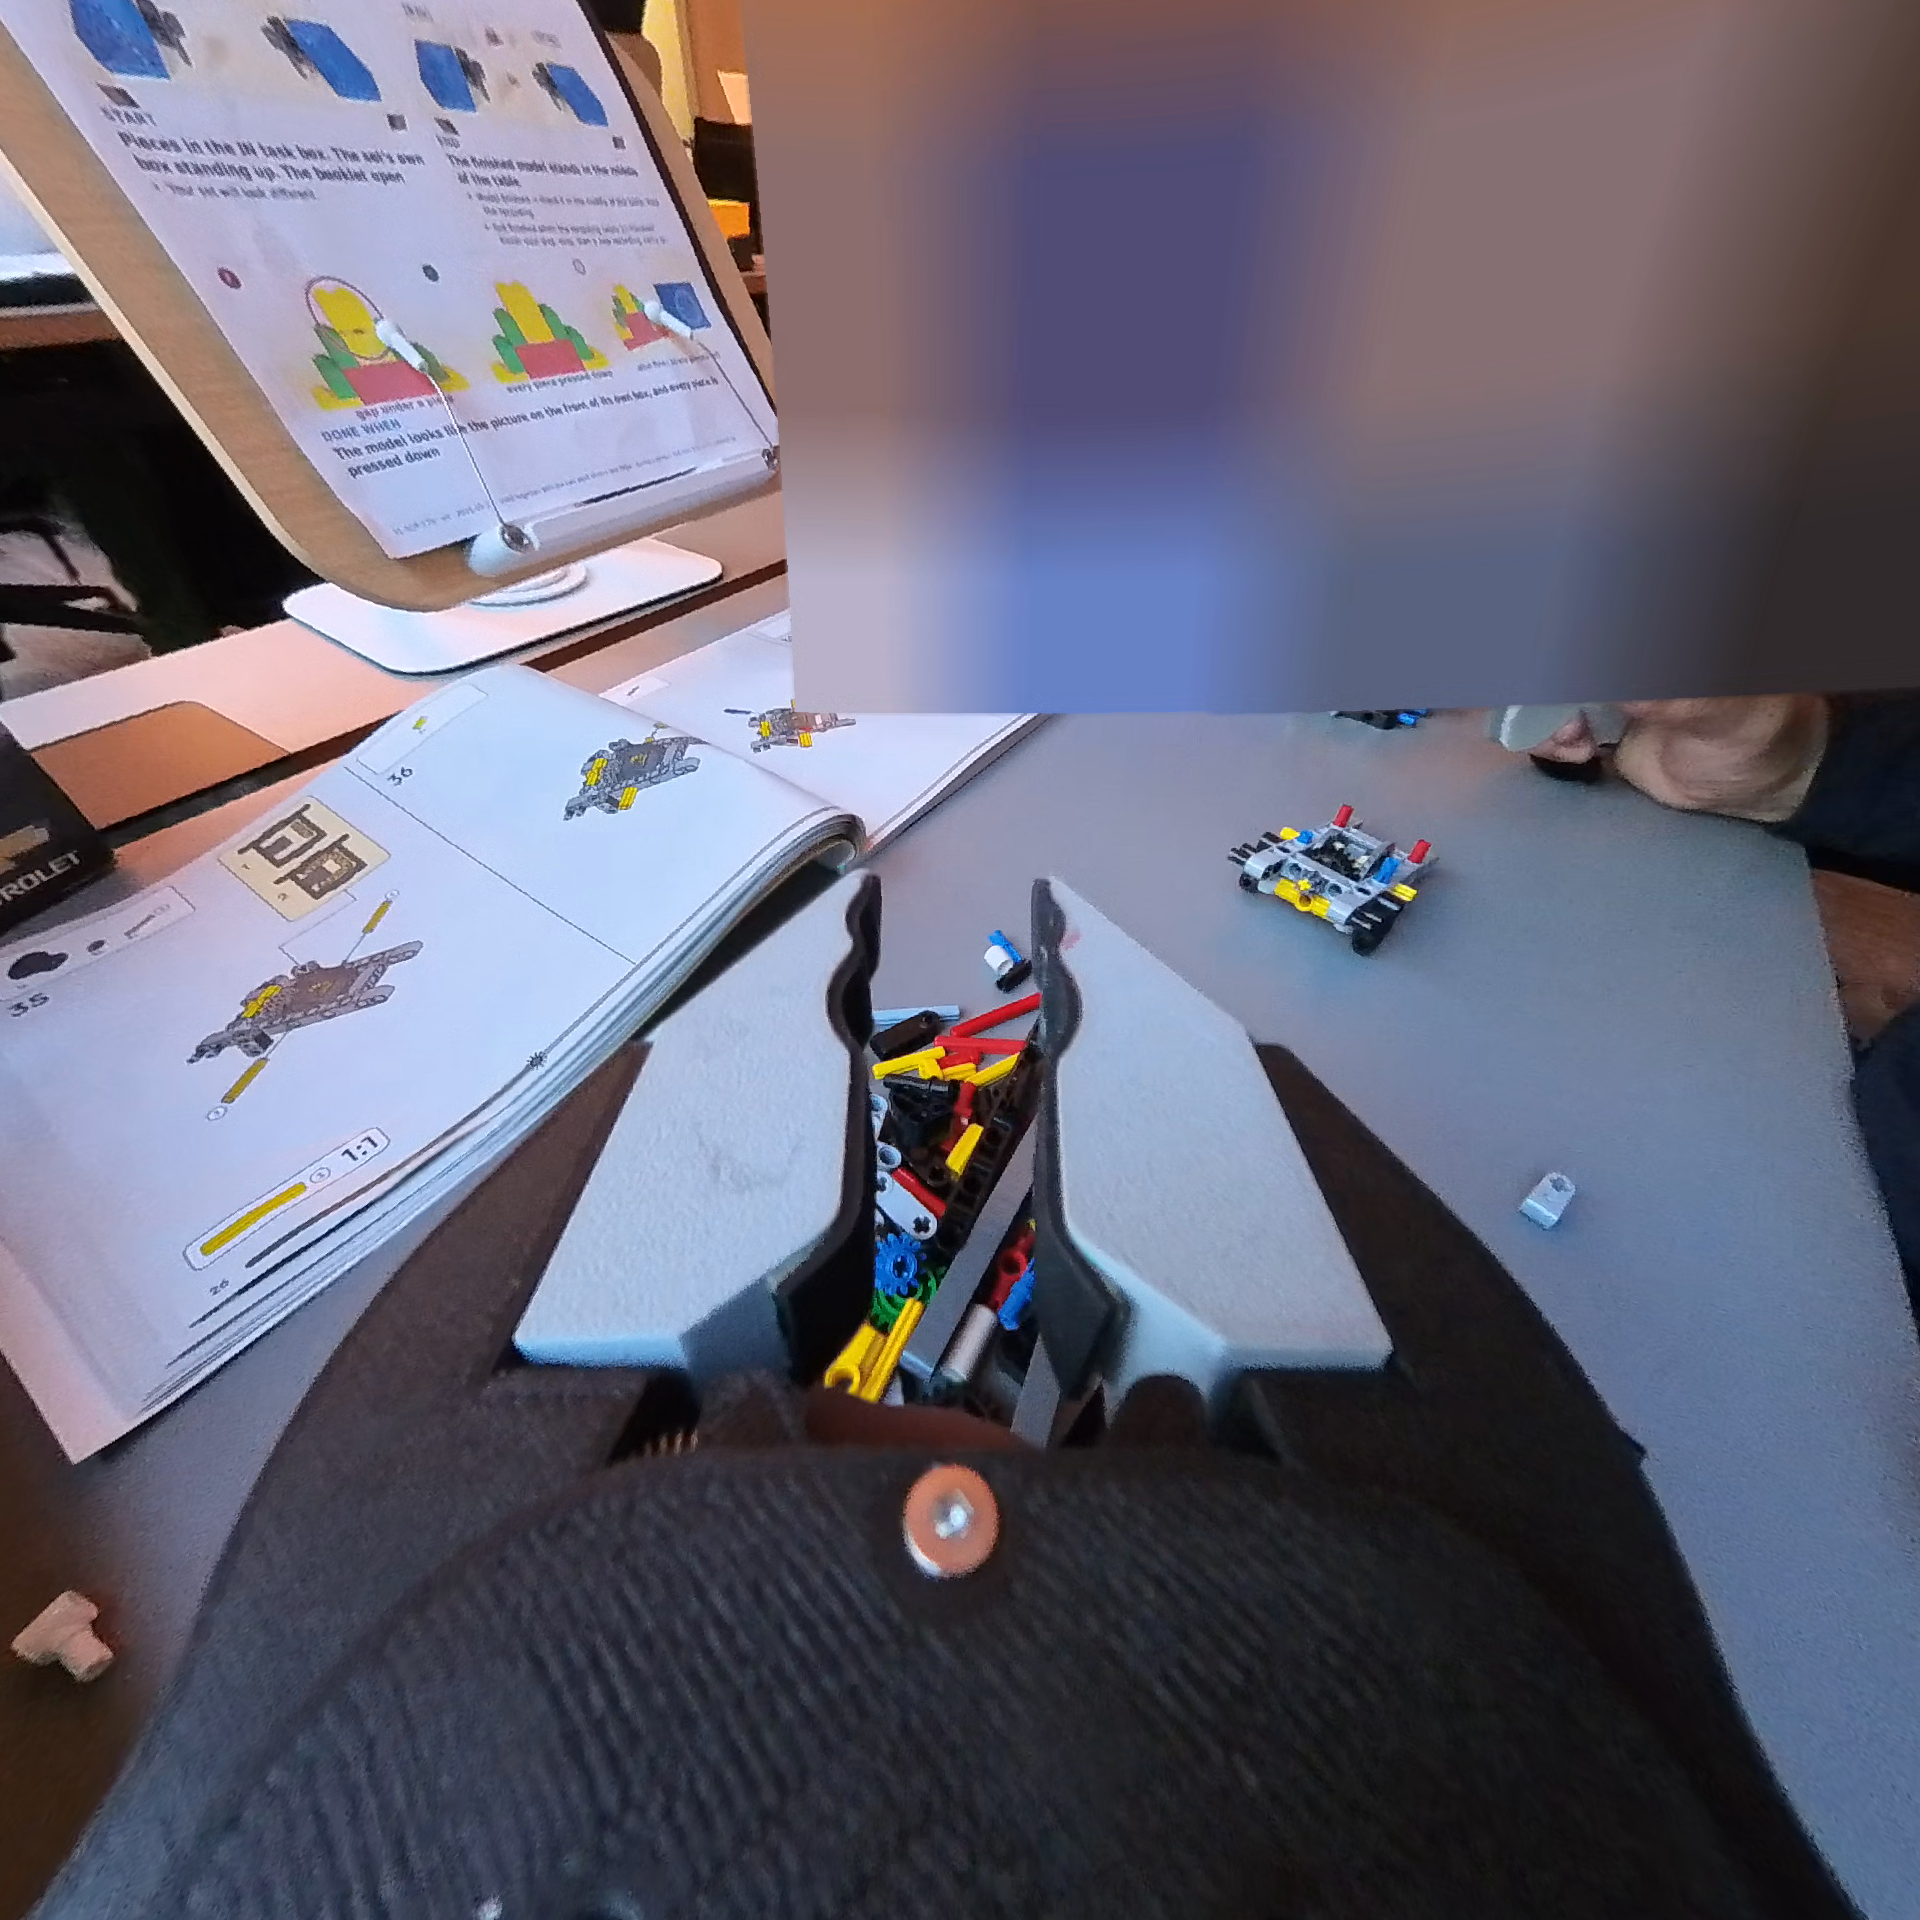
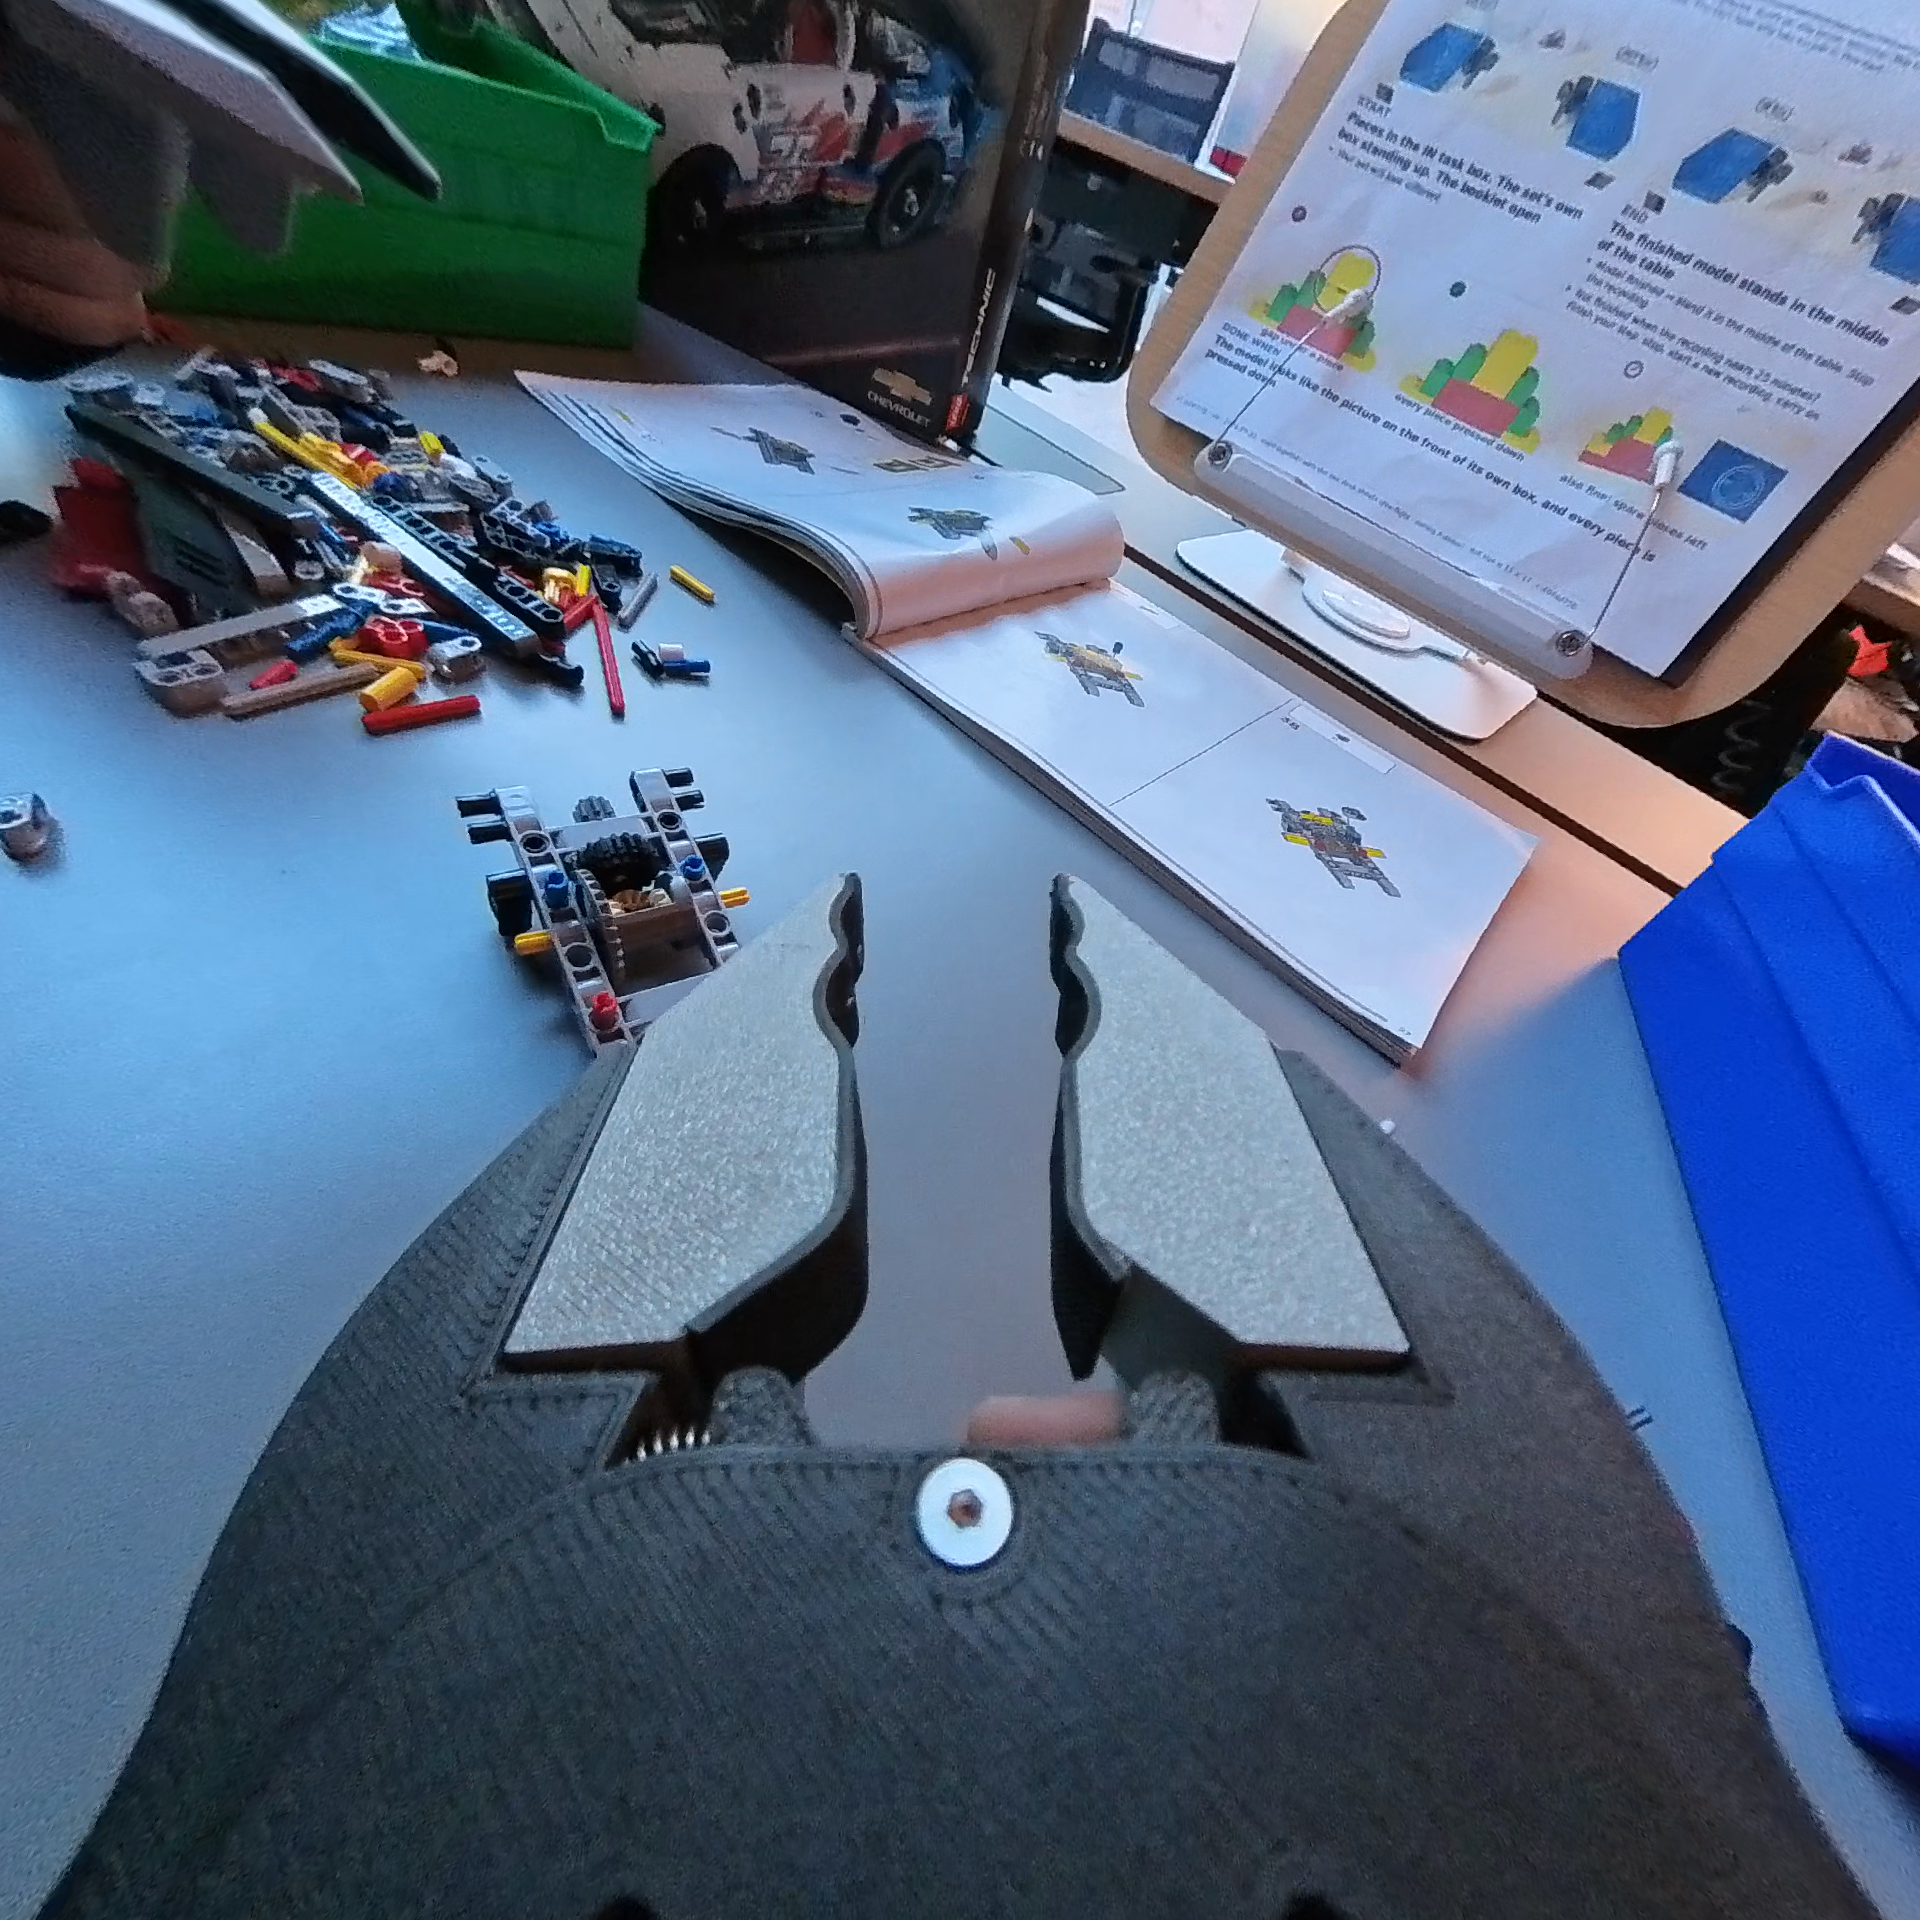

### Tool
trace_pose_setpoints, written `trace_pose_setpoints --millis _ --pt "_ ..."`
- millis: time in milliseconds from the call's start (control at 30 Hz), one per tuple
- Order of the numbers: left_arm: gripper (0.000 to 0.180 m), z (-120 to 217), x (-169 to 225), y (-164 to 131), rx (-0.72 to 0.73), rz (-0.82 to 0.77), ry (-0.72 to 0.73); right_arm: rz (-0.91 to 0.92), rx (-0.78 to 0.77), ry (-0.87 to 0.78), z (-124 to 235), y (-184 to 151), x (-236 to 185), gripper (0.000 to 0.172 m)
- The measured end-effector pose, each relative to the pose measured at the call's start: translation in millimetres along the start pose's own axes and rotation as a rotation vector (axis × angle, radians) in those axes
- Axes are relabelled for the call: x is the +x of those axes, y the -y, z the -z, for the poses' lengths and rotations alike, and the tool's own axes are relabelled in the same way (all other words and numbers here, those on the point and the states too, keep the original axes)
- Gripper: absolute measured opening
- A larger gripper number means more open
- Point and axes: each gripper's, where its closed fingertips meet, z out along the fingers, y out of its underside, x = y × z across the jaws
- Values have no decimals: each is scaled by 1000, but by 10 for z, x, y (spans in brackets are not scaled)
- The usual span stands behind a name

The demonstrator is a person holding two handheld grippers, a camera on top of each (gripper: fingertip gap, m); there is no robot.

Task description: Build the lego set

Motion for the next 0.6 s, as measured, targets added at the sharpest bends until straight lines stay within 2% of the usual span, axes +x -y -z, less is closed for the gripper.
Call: trace_pose_setpoints --millis 200,400,600 --pt "26 -35 -76 -131 -73 14 45 0 11 -3 10 17 1 33" --pt "25 -6 -145 -115 -66 57 67 -3 9 -6 7 13 6 34" --pt "25 -46 -142 -225 -112 90 46 -16 20 2 17 24 13 34"
